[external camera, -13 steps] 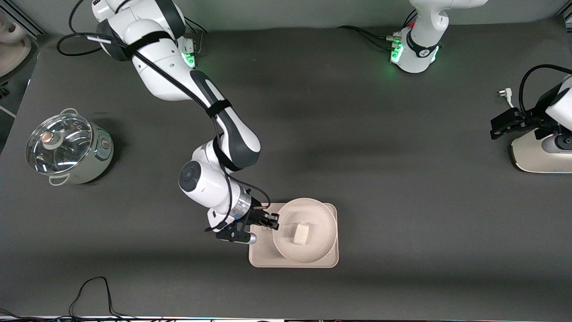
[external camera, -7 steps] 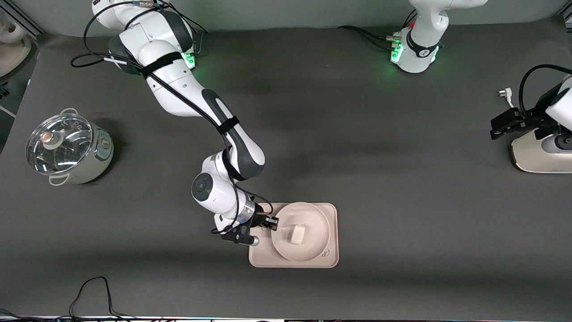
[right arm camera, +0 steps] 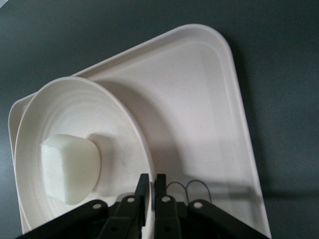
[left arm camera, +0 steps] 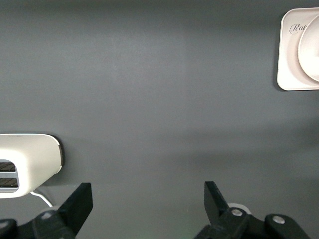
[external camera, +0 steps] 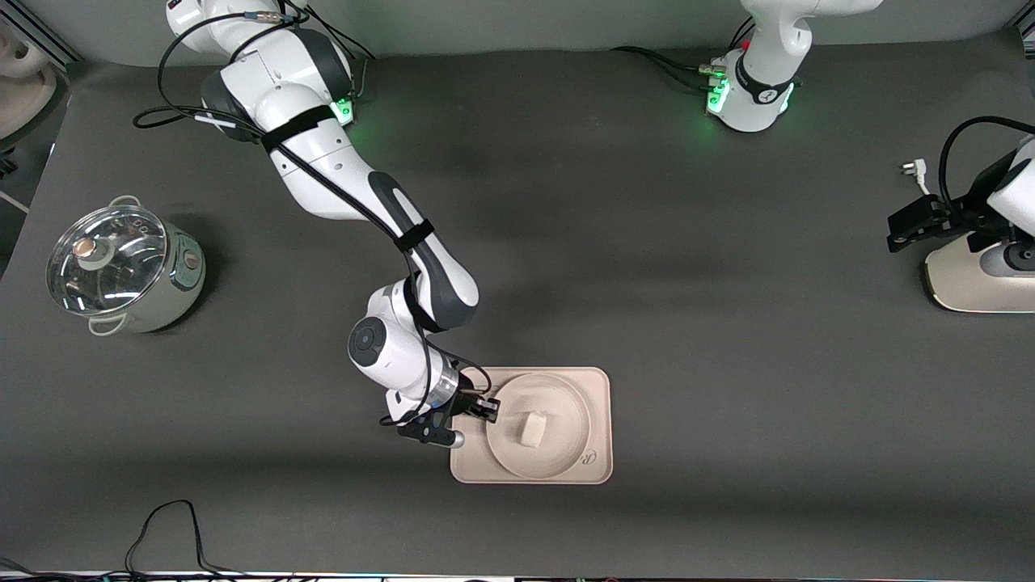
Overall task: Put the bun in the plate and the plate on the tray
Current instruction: 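Lower the plate onto the tray and open the right gripper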
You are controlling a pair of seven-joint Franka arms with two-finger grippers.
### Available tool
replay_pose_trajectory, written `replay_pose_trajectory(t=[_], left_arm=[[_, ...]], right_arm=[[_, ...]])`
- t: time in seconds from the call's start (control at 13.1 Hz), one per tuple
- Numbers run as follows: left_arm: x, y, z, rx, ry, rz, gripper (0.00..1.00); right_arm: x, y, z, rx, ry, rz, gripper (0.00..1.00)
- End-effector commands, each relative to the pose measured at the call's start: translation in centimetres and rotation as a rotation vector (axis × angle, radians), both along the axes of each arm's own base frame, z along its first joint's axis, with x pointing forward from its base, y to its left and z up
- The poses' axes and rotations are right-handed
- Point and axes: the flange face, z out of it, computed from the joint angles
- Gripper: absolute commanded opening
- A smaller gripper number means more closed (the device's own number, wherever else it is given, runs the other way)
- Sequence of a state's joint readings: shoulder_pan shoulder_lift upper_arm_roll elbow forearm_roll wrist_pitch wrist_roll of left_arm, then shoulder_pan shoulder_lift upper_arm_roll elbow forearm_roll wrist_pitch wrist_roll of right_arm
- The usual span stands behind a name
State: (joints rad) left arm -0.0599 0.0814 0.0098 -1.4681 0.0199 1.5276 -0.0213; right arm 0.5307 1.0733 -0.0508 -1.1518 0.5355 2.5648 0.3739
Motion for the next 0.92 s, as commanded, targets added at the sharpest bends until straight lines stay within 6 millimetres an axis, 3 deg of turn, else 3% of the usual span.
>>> replay_pose_trajectory(t=[0.0,0.31,0.61,0.84], left_arm=[[-0.3,-0.2,0.7,-0.005,-0.005,-0.014,1.0],[-0.3,-0.2,0.7,-0.005,-0.005,-0.013,1.0],[-0.3,-0.2,0.7,-0.005,-0.005,-0.014,1.0],[-0.3,-0.2,0.7,-0.005,-0.005,-0.014,1.0]], right_arm=[[0.7,0.3,1.7,0.03,-0.028,0.004,1.0],[0.0,-0.1,6.9,0.038,0.034,0.036,1.0],[-0.2,-3.9,16.8,-0.021,0.157,0.103,1.0],[-1.9,-7.3,24.4,-0.171,0.194,0.179,1.0]])
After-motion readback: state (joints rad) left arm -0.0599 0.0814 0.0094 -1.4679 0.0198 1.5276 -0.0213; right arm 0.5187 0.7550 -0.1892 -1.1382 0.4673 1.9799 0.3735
